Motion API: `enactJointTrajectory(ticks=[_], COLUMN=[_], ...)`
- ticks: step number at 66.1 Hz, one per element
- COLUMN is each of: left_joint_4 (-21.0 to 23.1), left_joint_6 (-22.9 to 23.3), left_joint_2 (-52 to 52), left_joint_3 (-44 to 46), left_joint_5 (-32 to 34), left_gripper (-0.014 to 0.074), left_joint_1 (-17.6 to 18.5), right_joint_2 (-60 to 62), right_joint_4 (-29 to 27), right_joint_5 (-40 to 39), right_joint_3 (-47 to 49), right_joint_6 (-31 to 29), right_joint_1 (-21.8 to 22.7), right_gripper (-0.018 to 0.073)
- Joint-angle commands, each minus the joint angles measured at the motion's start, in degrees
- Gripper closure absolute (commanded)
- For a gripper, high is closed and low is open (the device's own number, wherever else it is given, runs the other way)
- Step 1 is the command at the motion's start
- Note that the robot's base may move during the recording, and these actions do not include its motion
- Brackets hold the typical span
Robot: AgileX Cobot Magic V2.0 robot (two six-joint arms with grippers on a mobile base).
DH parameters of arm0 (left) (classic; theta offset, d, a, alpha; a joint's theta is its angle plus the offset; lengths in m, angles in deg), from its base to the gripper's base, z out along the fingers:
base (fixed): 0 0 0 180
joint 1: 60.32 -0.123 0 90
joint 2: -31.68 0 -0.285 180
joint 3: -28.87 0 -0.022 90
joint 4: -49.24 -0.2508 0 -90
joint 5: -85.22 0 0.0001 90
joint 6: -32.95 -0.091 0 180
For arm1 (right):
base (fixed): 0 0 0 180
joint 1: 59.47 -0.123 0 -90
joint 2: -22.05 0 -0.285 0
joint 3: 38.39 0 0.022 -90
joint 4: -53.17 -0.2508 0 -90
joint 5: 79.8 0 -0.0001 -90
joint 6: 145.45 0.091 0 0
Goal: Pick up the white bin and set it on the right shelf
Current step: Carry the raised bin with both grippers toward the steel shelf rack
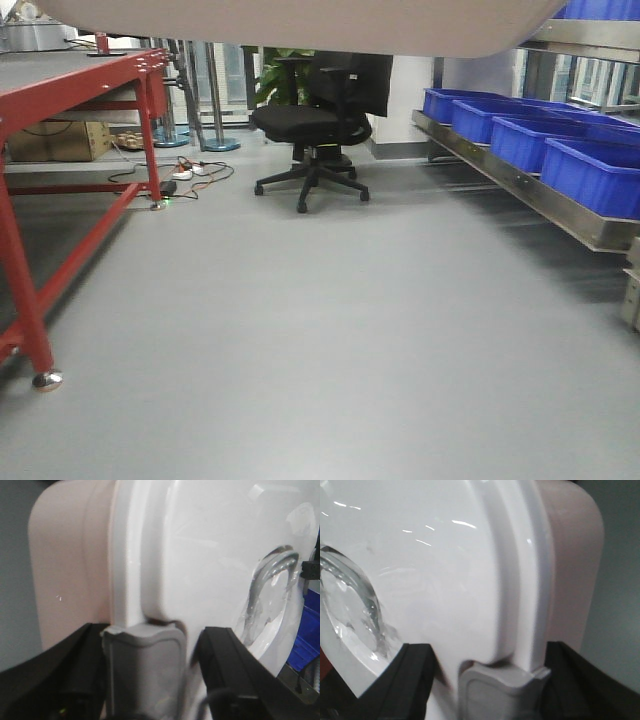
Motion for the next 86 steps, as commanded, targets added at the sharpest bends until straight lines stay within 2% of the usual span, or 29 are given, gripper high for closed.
enactJointTrajectory(ticks=[1, 86], left_joint_4=[12.61, 12.61], left_joint_6=[-0.27, -0.27], left_joint_2=[-0.68, -0.68], left_joint_3=[1.89, 1.89], left_joint_5=[-3.82, -3.82], left_gripper=[0.0358, 0.0358], left_joint_1=[1.38, 1.38], right_joint_2=[1.0, 1.0], right_joint_4=[-13.91, -13.86], right_joint_5=[6.57, 6.47], right_joint_3=[2.14, 2.14], right_joint_6=[-0.7, -0.7], right_joint_1=[-1.18, -1.18], right_gripper=[0.0122, 0.0122])
